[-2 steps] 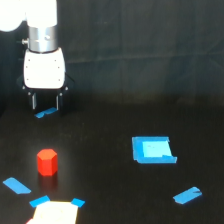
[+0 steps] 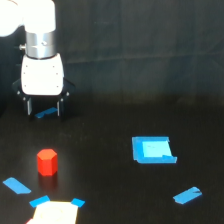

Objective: Pick up the red object from the table

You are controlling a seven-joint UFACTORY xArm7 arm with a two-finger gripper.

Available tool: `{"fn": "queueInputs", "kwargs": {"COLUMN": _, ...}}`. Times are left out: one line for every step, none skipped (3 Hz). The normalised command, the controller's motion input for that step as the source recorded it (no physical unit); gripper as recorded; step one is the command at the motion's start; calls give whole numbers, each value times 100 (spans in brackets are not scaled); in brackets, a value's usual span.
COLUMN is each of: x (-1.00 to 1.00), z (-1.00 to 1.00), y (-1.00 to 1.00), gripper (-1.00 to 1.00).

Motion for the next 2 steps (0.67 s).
{"fn": "queueInputs", "kwargs": {"x": 25, "z": -68, "y": -100, "gripper": 99}}
{"fn": "queueInputs", "kwargs": {"x": 30, "z": 2, "y": -4, "gripper": 100}}
